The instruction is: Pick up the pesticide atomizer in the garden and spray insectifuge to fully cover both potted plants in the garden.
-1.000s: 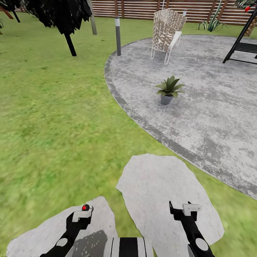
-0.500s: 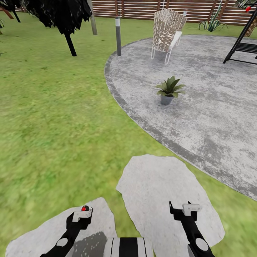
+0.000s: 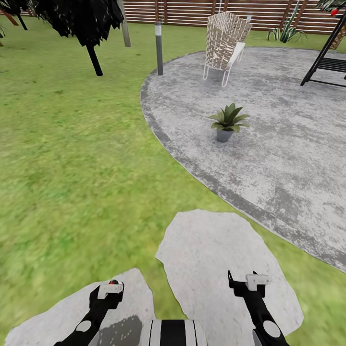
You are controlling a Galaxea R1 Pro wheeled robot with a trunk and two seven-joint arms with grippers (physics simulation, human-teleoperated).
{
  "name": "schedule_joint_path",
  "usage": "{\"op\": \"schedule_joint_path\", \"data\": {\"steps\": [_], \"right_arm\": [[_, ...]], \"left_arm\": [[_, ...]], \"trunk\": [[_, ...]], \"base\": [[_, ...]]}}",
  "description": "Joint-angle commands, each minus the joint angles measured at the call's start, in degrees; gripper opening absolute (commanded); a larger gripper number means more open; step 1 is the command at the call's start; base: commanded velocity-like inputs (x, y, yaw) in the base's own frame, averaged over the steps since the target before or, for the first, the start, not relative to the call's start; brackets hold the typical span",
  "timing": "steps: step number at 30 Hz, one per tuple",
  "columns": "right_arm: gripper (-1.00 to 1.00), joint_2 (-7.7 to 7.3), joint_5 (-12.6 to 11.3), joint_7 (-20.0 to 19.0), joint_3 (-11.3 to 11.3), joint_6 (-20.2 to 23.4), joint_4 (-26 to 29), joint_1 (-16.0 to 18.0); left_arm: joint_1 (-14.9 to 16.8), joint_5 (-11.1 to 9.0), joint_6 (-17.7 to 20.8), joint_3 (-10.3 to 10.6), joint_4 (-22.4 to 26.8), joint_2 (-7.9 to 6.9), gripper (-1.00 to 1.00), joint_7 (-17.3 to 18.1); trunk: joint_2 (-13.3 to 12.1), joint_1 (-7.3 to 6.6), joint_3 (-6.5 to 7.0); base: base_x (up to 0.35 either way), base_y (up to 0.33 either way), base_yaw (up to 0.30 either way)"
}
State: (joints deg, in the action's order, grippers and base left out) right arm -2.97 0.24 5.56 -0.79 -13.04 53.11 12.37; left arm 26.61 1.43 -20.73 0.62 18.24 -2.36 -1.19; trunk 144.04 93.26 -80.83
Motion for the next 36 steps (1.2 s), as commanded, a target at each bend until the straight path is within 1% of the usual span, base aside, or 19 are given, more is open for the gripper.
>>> {"op": "schedule_joint_path", "data": {"steps": [1, 25, 36], "right_arm": [[1.0, -0.02, 0.0, 0.2, -0.1, -0.1, 0.0, 0.0], [1.0, -0.02, 0.0, 0.2, -0.1, -0.1, 0.0, 0.0], [1.0, -0.02, 0.0, 0.2, -0.1, -0.1, 0.0, 0.0]], "left_arm": [[0.0, 0.2, -0.2, 0.1, 0.0, -0.01, 1.0, -0.1], [0.0, 0.2, -0.3, 0.1, 0.0, -0.01, 1.0, -0.1], [0.0, 0.2, -0.3, 0.1, 0.0, -0.01, 1.0, -0.1]], "trunk": [[0.0, -0.01, -0.03], [0.0, -0.01, -0.03], [0.0, -0.01, -0.03]], "base": [[0.002, -0.001, 0.0], [0.003, 0.0, 0.0], [-0.054, -0.042, 0.0]]}}
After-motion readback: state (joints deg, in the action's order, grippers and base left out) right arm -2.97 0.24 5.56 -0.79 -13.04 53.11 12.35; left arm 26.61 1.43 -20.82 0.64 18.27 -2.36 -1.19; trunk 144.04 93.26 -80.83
